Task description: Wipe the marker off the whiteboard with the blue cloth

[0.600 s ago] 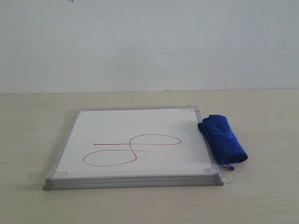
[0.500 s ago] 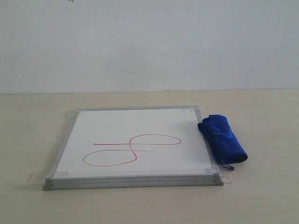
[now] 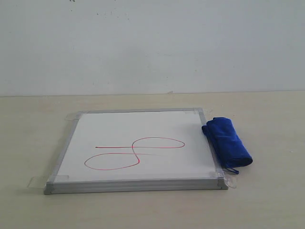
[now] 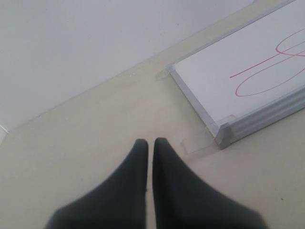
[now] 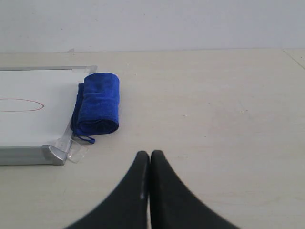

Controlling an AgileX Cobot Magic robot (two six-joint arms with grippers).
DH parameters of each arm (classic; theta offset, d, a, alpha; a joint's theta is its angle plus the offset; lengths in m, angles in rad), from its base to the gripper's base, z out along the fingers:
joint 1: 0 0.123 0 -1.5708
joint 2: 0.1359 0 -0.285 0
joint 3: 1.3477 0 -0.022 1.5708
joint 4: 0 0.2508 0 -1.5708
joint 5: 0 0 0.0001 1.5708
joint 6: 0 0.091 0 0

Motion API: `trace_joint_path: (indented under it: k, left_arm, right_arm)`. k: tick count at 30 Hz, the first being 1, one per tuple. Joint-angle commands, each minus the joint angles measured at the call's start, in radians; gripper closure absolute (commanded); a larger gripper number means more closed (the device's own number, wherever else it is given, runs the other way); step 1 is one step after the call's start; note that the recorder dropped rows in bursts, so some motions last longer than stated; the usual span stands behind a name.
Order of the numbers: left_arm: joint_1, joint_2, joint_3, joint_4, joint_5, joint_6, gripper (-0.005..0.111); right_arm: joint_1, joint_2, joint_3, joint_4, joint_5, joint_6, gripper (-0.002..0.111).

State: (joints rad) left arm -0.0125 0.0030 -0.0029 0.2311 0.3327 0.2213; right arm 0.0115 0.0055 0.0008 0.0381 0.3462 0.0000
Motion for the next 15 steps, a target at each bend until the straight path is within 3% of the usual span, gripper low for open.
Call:
trace_joint_path:
  k: [1, 10, 15]
  left_arm:
    - [0.002, -0.003, 0.003, -0.002, -0.003, 0.005, 0.103]
    - [0.002, -0.003, 0.003, -0.002, -0.003, 0.005, 0.103]
    - [0.002, -0.003, 0.003, -0.002, -0.003, 0.005, 0.103]
  right_arm:
    - [-0.002, -0.006, -0.001, -0.001, -0.001, 0.000, 0.108]
    - [-0.002, -0.006, -0.001, 0.000, -0.005, 0.000, 0.108]
    - [-0.002, -0.006, -0.001, -0.006, -0.152, -0.010, 0.108]
